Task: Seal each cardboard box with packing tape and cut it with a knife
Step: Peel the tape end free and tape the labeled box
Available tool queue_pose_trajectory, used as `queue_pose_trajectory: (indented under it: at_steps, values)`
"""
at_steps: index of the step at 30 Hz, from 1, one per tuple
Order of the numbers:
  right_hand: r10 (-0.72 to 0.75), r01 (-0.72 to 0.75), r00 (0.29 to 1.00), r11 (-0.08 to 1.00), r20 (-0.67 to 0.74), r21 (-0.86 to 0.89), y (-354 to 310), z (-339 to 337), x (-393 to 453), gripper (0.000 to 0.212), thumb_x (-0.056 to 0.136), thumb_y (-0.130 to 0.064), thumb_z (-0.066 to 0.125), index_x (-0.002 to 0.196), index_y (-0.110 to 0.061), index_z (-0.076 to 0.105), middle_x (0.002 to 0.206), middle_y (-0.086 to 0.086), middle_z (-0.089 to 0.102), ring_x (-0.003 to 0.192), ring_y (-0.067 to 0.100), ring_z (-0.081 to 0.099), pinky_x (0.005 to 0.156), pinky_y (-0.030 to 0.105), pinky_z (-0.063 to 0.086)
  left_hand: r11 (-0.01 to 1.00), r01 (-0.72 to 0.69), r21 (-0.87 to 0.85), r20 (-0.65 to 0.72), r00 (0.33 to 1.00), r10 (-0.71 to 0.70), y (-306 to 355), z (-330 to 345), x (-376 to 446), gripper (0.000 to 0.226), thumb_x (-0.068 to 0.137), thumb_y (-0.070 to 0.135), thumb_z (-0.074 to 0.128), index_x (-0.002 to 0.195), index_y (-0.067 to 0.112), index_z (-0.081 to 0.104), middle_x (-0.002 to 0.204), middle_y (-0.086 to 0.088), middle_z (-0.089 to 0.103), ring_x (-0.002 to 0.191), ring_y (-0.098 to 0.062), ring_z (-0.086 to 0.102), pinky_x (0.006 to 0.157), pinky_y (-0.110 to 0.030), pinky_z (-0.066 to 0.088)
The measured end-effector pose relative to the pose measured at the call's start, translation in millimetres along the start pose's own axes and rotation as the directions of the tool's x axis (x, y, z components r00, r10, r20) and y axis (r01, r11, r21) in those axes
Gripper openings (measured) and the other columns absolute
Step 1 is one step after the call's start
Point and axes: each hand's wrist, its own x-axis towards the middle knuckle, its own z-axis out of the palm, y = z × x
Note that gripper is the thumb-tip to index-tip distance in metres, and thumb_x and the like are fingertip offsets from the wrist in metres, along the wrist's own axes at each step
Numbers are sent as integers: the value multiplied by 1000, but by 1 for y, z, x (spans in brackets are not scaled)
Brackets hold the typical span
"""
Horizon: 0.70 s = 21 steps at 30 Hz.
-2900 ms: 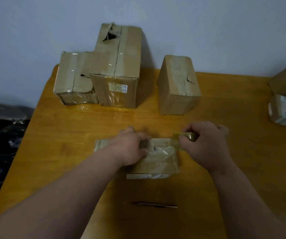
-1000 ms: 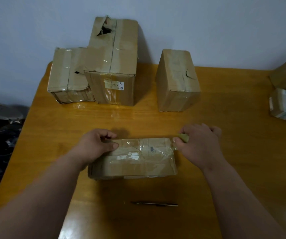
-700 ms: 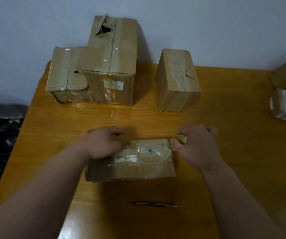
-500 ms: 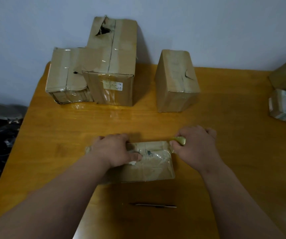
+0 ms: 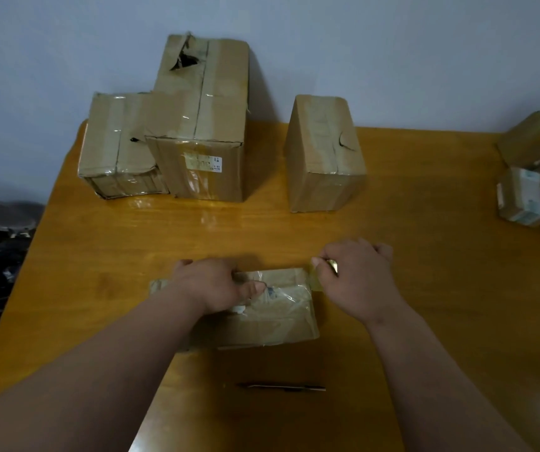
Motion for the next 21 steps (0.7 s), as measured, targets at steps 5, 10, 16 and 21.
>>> queue_pose_trajectory:
  at_steps: [5,10,16,21]
  values:
    - [-43,43,999,999,23,1,-3,7,-6,26,92,-44,47,82,-29,65,75,-13,51,79,11,39,71,31,7,999,5,44,-30,1000,-4,-9,3,-5,74,78,89,18,111,36,59,102,7,65,112,-16,57,110,-44,24]
    - [-31,31,998,1000,49,-3,-5,6,-8,28,92,-46,46,83,-29,66,80,-11,59,82,13,43,72,31,8,999,-18,47,-102,994,23,-4,0,-12,68,84,82,25,123,36,57,104,8,66,114,-16,57,110,-43,24]
    - [-18,17,994,1000,112,11,-8,7,-12,29,90,-49,47,90,-30,69,91,-10,64,96,16,52,80,33,14,989,-80,125,-118,988,95,6,18,-26,61,84,80,26,105,34,59,93,11,65,100,-14,60,101,-39,33]
    - [-61,37,973,993,222,114,-17,5,-20,45,75,-47,32,96,-32,69,97,-12,63,102,13,50,76,29,9,999,-28,24,52,998,26,3,2,-34,50,88,66,48,130,38,49,98,12,66,107,-13,60,111,-40,23]
